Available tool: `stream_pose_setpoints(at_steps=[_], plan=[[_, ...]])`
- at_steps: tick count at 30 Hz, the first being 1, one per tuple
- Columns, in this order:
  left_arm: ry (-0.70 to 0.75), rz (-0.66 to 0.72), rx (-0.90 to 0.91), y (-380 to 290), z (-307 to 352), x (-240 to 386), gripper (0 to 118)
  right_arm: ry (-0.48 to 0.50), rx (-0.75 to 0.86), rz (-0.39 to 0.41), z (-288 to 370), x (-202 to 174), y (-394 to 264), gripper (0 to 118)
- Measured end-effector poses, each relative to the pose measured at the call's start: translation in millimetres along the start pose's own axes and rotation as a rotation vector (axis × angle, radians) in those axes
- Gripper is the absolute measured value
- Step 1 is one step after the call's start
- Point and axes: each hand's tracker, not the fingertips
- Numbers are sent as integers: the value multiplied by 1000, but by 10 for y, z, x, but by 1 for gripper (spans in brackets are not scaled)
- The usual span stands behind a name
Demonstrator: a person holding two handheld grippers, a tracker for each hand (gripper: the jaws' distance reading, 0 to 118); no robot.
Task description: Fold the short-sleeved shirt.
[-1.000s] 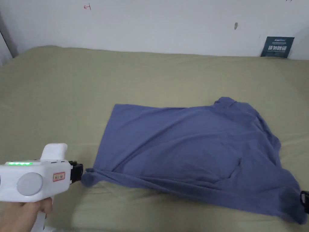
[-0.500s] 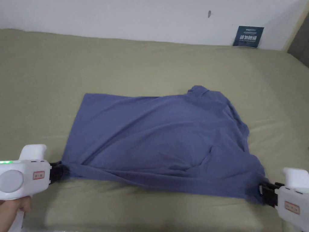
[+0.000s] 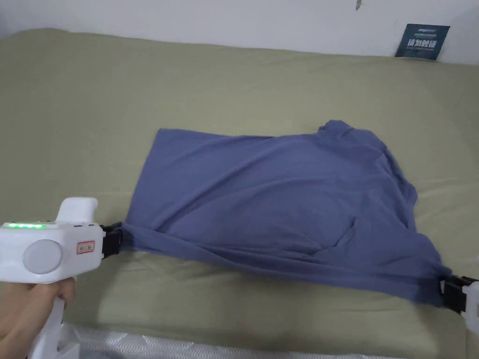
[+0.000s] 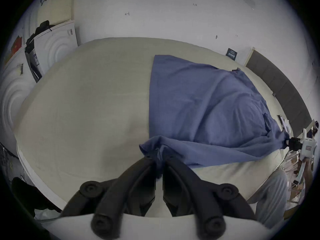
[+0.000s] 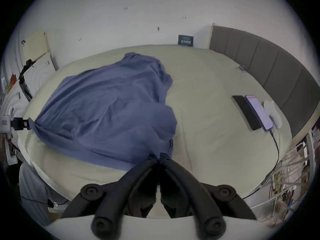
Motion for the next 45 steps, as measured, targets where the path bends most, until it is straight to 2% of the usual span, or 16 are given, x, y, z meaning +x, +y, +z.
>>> stream_pose_setpoints(at_steps=[8,18,30,31,32,33,34,35,36,38,39,40,41,42,43,45], plan=[[-5,-34,52,429,0,45,7,-10,103,-1,29,-79,739,3],[15,-31,37,1077,-624,163,7,-49,44,19,-947,18,1503,3],[53,14,-52,1165,-1315,204,7,-67,-41,35,-1675,-67,1623,4],[50,18,-49,1147,-1303,206,11,-66,-38,37,-1665,-63,1610,9],[43,23,-43,1131,-1268,197,32,-59,-34,37,-1634,-44,1598,32],[31,26,-27,1115,-1226,183,81,-57,-29,25,-1582,-38,1581,86],[40,29,-27,1107,-1200,179,113,-58,-33,7,-1536,-2,1566,114],[58,32,-22,1093,-1152,174,118,-38,-34,-23,-1467,52,1533,118],[66,35,12,1086,-1066,138,118,-15,29,-64,-1335,103,1478,113],[63,47,29,1072,-918,99,117,-58,37,-72,-1151,147,1408,112],[72,52,32,1057,-835,90,113,-49,38,-81,-1060,200,1348,107],[77,55,35,1042,-761,55,105,-45,35,-89,-981,234,1296,94],[85,54,38,1021,-692,46,83,-38,29,-93,-916,243,1267,65],[89,40,31,1004,-641,59,16,-37,26,-91,-852,264,1213,8],[82,21,20,988,-616,67,0,-38,23,-90,-818,268,1166,0],[62,29,14,899,-623,46,0,-64,26,-80,-803,254,1086,0]])
